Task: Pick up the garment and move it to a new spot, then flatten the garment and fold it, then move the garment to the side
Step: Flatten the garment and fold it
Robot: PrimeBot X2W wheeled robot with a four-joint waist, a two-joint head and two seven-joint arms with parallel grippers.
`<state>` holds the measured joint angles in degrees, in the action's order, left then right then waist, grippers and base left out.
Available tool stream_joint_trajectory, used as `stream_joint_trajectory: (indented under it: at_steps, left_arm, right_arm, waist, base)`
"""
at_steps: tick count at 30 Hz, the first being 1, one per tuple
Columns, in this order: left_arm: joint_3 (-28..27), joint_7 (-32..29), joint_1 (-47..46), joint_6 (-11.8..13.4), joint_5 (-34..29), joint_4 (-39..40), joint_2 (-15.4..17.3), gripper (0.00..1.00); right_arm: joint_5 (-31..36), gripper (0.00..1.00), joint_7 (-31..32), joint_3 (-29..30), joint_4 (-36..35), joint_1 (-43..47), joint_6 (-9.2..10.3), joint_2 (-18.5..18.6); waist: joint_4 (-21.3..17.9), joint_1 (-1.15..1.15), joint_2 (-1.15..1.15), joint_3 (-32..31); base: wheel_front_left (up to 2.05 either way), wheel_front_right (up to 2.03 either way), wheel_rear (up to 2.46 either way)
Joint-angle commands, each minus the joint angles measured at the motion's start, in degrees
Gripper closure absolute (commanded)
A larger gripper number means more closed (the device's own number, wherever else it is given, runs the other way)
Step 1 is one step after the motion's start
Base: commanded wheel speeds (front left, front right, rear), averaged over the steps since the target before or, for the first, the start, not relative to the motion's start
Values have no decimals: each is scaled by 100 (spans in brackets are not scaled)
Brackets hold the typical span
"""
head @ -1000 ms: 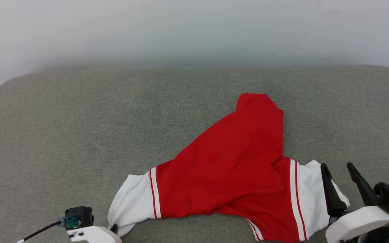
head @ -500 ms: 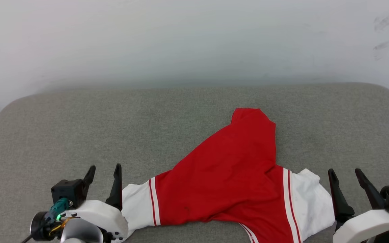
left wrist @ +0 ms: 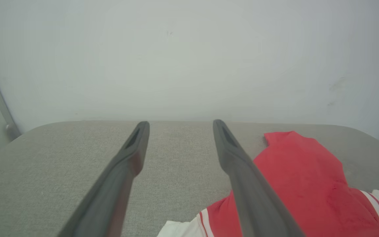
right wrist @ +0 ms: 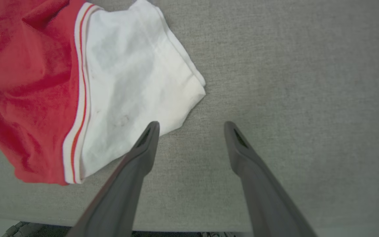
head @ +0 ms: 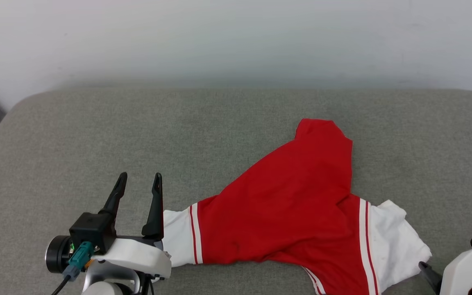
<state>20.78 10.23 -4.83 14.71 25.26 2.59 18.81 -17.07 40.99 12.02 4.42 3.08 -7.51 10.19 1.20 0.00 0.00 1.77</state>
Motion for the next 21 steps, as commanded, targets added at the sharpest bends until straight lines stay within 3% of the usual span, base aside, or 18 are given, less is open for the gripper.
stream_joint_trajectory:
  at_steps: [1, 10, 11, 13, 21]
  left_arm:
    - [3, -8, -98, 34, -40, 26, -1, 0]
    - [30, 3, -312, -37, 5, -77, -33, 0]
    - [29, -8, -329, -43, 14, -105, -28, 0]
    - [19, -34, -325, -43, 58, -155, -10, 0]
    - [-20, -870, -25, -260, 542, -320, 309, 0]
  right_arm:
    - [-58, 0, 106, -34, 75, -207, 4, 63]
    - [-342, 0, 795, -499, 969, -710, 3, 14]
    - [-387, 45, 863, -559, 1080, -706, 2, -20]
    - [-440, 100, 901, -650, 1201, -713, 1, -43]
    - [-408, 100, 484, -632, 858, -846, 3, 242]
  waist:
    - [122, 0, 0, 272]
    - [246, 0, 0, 736]
    - [243, 0, 0, 738]
    - [219, 0, 0, 707]
    - [42, 0, 0, 372]
  base:
    - [0, 0, 0]
    - [0, 0, 0]
    - [0, 0, 0]
    - [0, 0, 0]
    - [0, 0, 0]
